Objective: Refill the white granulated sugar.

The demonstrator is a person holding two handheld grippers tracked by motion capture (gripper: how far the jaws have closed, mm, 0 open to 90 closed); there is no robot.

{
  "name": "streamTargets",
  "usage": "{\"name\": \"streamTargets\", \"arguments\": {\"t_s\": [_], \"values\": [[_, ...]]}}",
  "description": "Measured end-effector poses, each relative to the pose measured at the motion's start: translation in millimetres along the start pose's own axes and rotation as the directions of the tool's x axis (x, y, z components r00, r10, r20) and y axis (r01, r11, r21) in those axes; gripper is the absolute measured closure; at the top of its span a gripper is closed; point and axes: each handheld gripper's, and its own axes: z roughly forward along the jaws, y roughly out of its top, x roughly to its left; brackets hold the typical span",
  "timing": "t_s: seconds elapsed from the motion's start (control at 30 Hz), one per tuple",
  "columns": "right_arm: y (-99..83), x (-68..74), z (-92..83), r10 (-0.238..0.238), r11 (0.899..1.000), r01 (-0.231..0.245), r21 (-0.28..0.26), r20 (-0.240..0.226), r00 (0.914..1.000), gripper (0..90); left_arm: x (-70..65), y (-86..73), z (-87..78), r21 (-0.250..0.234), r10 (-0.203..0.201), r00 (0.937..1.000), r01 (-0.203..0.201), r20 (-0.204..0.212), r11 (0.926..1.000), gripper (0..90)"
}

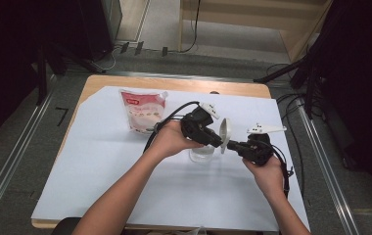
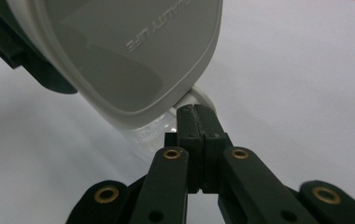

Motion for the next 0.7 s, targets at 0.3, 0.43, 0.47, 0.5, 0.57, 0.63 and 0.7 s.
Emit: {"name": "streamTargets", "arguments": {"t_s": [0.3,0.43,0.47,0.5,0.57,0.63,0.7], "values": [[-10.8,5.5,-13.7,0.005,1.0,-0.005,-0.02,-0.006,1.0,79.8,4.1,-6.6,-14.4,-0.029,-0.01,0.9998,0.01,-0.017,0.9995,52.1],[-16.6,7.1,-16.1,0.011,1.0,-0.011,-0.01,-0.014,0.9998,71.0,3.2,-10.5,-20.1,-0.034,-0.028,0.9996,0.028,-0.006,0.999,47.9],[-17.7,7.0,-17.0,0.011,1.0,-0.011,-0.005,-0.016,0.9998,70.4,4.2,-12.8,-21.8,-0.048,-0.035,0.9993,0.035,-0.009,0.9983,47.5],[-19.0,8.1,-17.9,0.019,1.0,-0.019,-0.011,-0.02,0.9996,69.4,4.3,-16.3,-23.0,-0.066,-0.059,0.9982,0.058,-0.014,0.9961,47.2],[-20.6,10.2,-20.3,0.019,1.0,-0.019,-0.025,-0.014,0.9997,68.4,5.3,-22.0,-24.6,-0.066,-0.054,0.9983,0.052,-0.023,0.9965,45.5],[-21.6,13.7,-22.9,0.02,0.999,-0.02,-0.034,-0.017,0.9997,65.6,5.6,-30.4,-25.9,-0.061,-0.067,0.9975,0.065,-0.022,0.996,46.4],[-23.2,16.0,-24.1,0.015,0.999,-0.016,-0.041,-0.03,0.9994,62.5,7.2,-36.0,-28.2,-0.045,-0.076,0.9968,0.074,-0.027,0.9962,47.7]]}}
